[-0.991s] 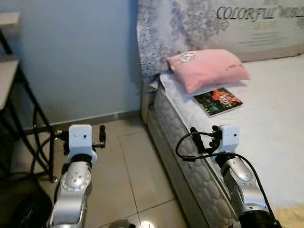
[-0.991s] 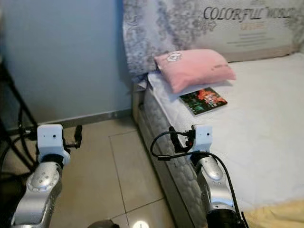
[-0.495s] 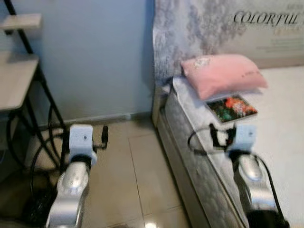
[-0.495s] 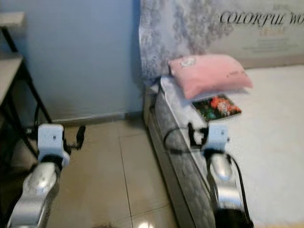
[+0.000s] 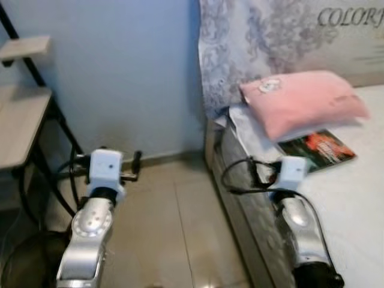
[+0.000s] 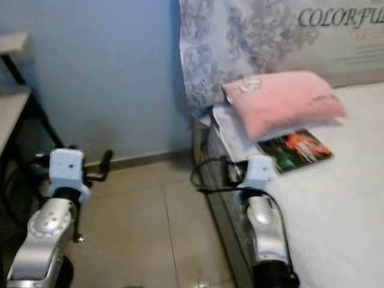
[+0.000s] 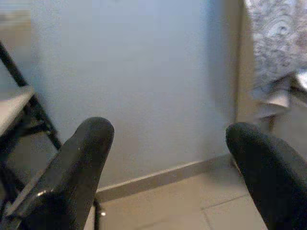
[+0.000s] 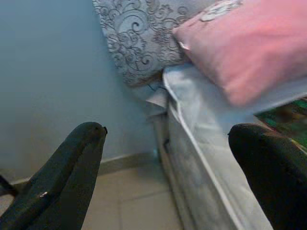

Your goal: Clean up the room

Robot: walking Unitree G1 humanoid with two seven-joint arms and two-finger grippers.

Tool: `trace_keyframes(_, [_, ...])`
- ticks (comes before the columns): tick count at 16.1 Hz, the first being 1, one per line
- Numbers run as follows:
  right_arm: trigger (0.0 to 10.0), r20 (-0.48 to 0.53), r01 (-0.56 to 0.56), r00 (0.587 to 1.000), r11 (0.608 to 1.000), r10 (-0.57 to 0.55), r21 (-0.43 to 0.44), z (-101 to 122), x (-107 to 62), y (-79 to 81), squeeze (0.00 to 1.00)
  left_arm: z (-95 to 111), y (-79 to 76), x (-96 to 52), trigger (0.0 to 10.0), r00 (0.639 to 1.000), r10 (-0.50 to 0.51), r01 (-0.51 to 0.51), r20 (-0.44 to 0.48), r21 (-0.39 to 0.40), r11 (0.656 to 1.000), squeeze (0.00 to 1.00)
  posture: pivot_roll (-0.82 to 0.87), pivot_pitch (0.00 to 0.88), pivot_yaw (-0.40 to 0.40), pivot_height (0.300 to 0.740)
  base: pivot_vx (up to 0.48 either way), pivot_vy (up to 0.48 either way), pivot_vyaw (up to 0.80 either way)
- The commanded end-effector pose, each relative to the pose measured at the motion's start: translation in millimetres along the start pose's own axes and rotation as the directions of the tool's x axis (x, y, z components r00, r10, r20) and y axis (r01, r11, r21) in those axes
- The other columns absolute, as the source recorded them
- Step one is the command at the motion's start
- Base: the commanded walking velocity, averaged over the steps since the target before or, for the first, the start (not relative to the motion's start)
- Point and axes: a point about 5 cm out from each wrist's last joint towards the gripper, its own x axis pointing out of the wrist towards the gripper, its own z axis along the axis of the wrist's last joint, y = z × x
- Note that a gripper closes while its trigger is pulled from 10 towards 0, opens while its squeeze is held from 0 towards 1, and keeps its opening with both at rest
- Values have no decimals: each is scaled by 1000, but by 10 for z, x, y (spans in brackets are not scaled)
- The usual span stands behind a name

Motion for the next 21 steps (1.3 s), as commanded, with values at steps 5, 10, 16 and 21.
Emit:
trace_keyframes(5, [10000, 29, -24, 999, 999, 24, -22, 104, 66, -87, 0, 36, -63, 6, 10000, 1000, -1, 1, 18, -20, 1000, 0, 23, 0, 9, 740, 445, 0, 668])
trace_keyframes(10, [10000, 13, -26, 1000, 997, 27, -66, 91, 73, -105, 0, 16, -20, 73, 10000, 1000, 15, -15, 15, -23, 1000, 0, 16, 0, -4, 740, 445, 0, 126])
trace_keyframes(16, [10000, 4, -38, 999, 997, 38, -74, 30, 7, -69, 0, -9, 20, 179, 10000, 1000, -25, 25, 12, -16, 1000, 0, -7, 0, 6, 740, 447, 0, 0])
trace_keyframes(21, [10000, -26, -39, 999, 995, 37, -95, -19, -22, -85, 0, -98, -68, 222, 10000, 996, -78, 78, -42, -18, 997, 0, -14, 0, 6, 740, 442, 0, 0])
